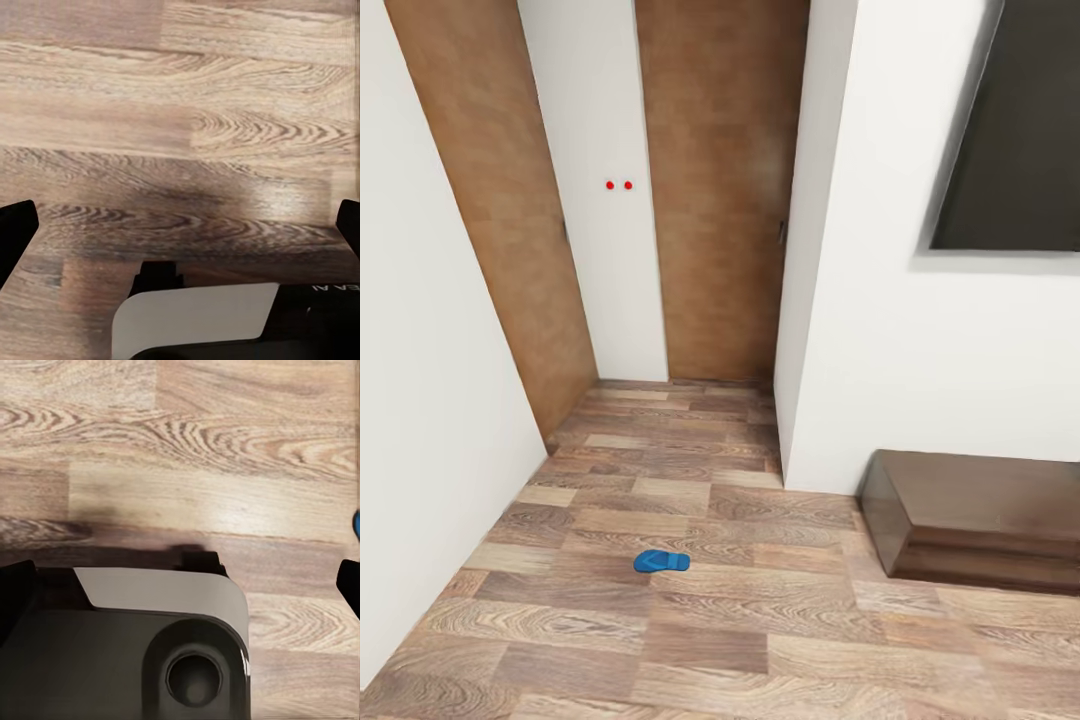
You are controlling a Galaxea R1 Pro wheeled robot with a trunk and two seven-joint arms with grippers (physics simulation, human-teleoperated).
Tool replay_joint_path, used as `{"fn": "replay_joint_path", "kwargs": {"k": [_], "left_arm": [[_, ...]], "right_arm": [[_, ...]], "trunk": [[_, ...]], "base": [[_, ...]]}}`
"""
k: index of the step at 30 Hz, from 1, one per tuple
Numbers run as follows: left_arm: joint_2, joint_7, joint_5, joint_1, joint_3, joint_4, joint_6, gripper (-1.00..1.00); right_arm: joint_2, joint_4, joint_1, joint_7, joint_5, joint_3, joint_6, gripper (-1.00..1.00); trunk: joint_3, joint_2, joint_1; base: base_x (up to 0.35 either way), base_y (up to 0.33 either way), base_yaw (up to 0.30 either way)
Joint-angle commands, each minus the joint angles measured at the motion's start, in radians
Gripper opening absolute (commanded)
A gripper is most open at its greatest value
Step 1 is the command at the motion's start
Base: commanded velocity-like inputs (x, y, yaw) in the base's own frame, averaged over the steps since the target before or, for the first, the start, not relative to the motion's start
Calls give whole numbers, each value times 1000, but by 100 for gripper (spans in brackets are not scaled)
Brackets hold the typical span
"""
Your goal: In the bedroom, move the book from the bed onto either nightstand, and place the two sandals side by side next to the bed.
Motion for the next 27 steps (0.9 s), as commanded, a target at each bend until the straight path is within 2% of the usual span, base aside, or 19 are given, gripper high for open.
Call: {"fn": "replay_joint_path", "kwargs": {"k": [1,27], "left_arm": [[0,0,0,0,0,0,-3,100],[0,0,0,-1,0,0,-3,100]], "right_arm": [[0,1,-1,1,0,-1,-3,100],[1,1,-1,-1,0,-1,-3,100]], "trunk": [[-2,0,0],[-21,0,0]], "base": [[0,0,-243],[0,0,-243]]}}
